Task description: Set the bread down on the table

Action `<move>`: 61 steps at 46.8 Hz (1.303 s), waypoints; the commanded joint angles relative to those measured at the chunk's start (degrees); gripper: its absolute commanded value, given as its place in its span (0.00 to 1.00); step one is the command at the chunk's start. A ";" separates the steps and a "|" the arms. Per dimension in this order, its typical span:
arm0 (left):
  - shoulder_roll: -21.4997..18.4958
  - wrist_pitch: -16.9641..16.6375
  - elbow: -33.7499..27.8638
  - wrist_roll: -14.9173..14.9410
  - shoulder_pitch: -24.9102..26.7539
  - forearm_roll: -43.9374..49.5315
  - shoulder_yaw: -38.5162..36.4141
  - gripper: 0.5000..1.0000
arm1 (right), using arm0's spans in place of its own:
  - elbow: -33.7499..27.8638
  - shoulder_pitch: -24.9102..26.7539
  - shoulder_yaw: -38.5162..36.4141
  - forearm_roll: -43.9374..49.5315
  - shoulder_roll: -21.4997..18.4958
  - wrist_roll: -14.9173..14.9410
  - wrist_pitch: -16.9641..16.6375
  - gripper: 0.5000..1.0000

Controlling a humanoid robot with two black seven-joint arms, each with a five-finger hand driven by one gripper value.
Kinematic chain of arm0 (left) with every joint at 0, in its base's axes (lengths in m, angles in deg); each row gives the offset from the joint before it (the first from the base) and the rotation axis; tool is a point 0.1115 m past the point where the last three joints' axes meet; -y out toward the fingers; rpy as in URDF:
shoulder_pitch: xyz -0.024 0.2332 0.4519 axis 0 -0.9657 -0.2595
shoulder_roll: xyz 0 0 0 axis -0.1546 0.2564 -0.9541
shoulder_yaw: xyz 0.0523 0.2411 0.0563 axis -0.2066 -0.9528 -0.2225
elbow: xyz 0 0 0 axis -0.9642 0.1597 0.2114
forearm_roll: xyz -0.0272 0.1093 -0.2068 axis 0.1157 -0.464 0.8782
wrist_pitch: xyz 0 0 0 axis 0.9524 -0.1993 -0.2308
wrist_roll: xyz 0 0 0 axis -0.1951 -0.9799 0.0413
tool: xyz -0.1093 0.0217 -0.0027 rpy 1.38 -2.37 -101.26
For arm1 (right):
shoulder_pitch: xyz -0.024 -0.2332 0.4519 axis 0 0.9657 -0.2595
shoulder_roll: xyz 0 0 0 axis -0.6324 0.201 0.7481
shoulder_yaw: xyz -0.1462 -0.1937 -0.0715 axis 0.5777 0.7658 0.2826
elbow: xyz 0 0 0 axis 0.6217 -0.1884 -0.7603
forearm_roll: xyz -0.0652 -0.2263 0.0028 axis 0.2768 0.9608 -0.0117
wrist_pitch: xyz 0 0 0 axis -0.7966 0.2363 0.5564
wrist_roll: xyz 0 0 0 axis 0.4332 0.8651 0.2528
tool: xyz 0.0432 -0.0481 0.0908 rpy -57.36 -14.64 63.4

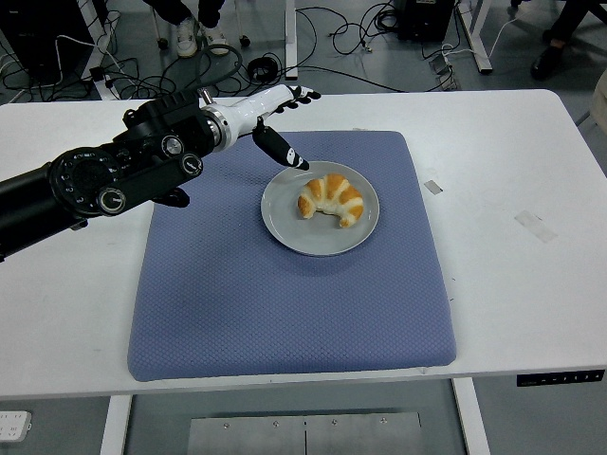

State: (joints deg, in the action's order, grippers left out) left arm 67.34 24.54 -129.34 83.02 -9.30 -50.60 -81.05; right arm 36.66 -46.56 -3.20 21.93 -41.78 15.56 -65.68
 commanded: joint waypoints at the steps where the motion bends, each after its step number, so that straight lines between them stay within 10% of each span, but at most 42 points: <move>1: 0.04 0.22 -0.26 0.41 0.00 -0.66 -0.02 0.94 | 0.00 0.00 0.00 0.00 0.00 0.00 0.00 1.00; 61: 1.71 -4.87 -6.68 1.20 -2.81 -10.16 -6.52 0.85 | 0.00 0.00 0.00 0.00 0.00 0.00 0.00 1.00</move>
State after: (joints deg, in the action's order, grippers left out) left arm 68.92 20.13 -136.07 84.25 -12.04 -60.10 -87.04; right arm 36.66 -46.55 -3.20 21.93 -41.78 15.56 -65.68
